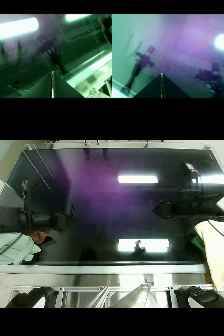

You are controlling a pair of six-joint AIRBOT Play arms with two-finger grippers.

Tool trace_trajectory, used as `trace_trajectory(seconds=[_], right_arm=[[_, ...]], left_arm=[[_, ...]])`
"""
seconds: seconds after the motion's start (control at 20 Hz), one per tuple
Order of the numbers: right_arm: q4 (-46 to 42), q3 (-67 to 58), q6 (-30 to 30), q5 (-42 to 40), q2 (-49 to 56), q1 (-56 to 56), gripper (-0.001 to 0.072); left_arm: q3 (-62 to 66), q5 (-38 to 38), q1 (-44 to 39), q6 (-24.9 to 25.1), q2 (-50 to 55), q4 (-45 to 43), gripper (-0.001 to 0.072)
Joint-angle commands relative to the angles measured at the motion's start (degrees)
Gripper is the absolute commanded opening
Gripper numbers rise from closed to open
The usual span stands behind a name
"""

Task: Fold the shirts.

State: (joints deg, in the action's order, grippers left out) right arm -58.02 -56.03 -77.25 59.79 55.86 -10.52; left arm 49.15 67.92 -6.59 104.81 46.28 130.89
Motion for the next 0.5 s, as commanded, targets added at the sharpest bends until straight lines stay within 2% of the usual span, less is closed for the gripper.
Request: trace_trajectory(seconds=[0.0,0.45], right_arm=[[2.0,3.0,0.8,-4.0,-0.8,-3.0,0.0018],[2.4,3.0,0.6,-2.4,-0.6,-3.0,0.0018]], left_arm=[[-6.8,-2.0,-0.6,-0.9,-4.0,0.7,0.0026],[-7.5,-2.0,-0.7,-1.0,-5.2,0.7,0.0024]])
